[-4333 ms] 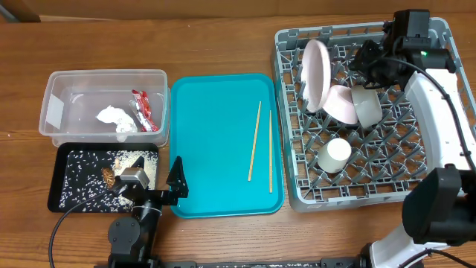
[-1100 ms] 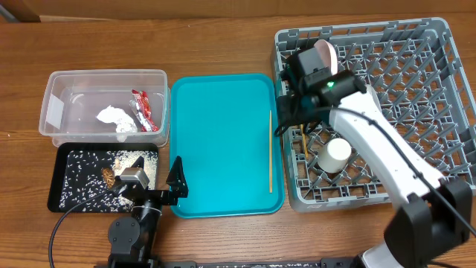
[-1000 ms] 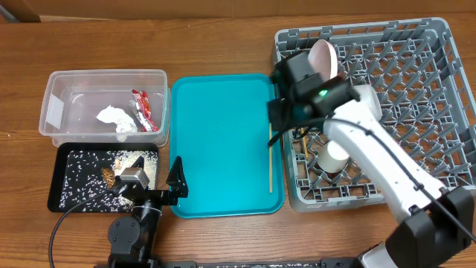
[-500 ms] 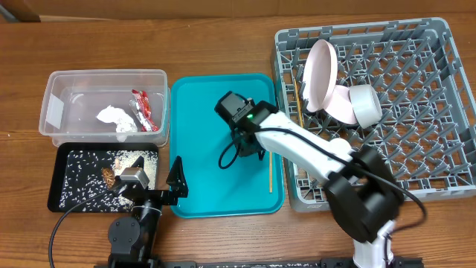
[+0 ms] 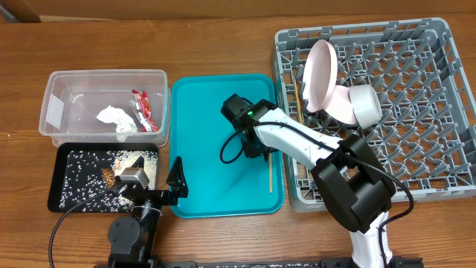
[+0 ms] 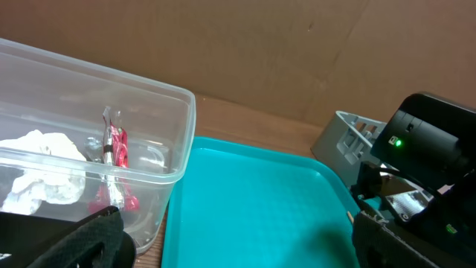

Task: Sort waste into correct bins and load items into the dishwasher
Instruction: 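Grasp the second wooden chopstick on the teal tray with right gripper, then place the second chopstick into the dish rack beside the first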

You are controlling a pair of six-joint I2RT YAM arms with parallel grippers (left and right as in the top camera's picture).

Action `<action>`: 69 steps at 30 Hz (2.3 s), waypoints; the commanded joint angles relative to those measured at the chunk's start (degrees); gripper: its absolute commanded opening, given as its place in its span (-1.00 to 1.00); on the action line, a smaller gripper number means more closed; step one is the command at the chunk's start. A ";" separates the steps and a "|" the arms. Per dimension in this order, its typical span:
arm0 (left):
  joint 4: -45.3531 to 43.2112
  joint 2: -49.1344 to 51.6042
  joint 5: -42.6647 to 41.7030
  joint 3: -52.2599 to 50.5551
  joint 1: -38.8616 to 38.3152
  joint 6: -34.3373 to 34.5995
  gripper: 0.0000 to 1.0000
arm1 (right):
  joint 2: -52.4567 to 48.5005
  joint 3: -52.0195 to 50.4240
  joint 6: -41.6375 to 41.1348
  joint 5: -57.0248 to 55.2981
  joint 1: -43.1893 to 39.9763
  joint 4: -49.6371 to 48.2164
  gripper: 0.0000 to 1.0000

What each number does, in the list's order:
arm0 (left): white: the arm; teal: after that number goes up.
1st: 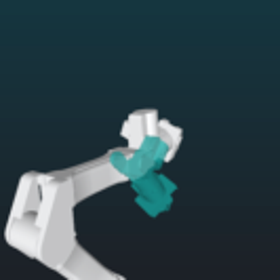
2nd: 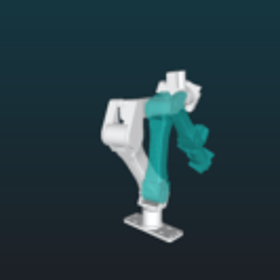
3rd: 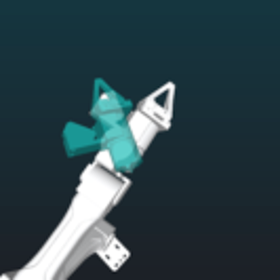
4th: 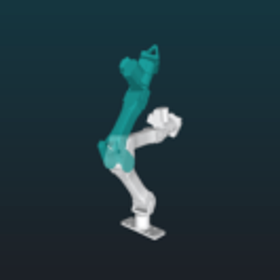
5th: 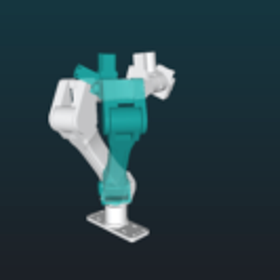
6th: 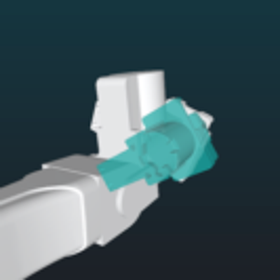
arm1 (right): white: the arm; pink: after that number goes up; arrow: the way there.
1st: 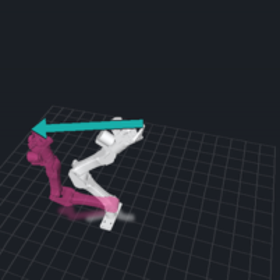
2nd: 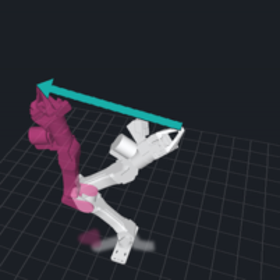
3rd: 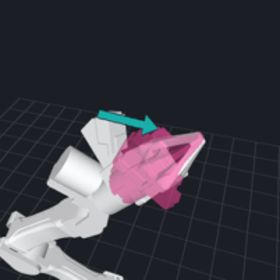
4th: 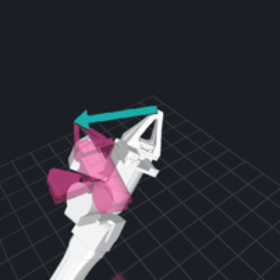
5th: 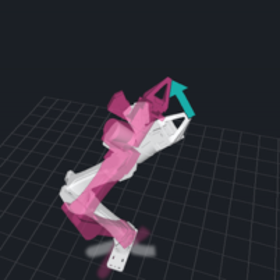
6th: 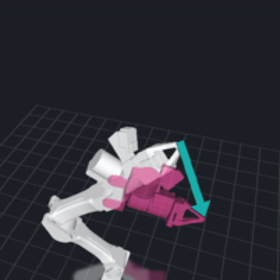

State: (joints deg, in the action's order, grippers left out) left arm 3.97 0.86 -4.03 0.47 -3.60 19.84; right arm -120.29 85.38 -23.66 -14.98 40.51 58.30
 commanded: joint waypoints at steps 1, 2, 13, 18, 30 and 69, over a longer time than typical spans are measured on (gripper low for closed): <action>0.15 -0.50 0.15 -0.20 0.57 0.94 1.00 | -0.20 0.11 -2.27 -0.33 -0.39 0.81 -0.18; 0.15 -0.50 0.17 -0.20 0.57 0.94 1.00 | -0.20 0.07 -3.21 0.55 -0.44 1.01 -0.19; 0.15 -0.50 0.15 -0.20 0.57 0.94 1.00 | -0.28 -3.69 -1.20 7.76 -0.48 -1.55 -0.45; 0.15 -0.50 0.17 -0.20 0.59 0.94 1.00 | -0.28 -3.69 -0.96 7.80 -0.48 -1.55 -0.92; 0.15 -0.50 0.17 -0.20 0.57 0.96 1.00 | 8.33 5.35 1.57 7.30 -0.96 5.31 -0.92; 0.15 -0.50 0.17 -0.20 0.57 0.94 1.00 | 25.14 3.65 10.14 11.80 -13.09 3.06 0.21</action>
State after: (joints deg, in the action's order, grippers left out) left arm 3.97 0.86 -4.03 0.47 -3.60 19.81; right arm -102.19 87.74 -13.08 -5.65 25.19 61.56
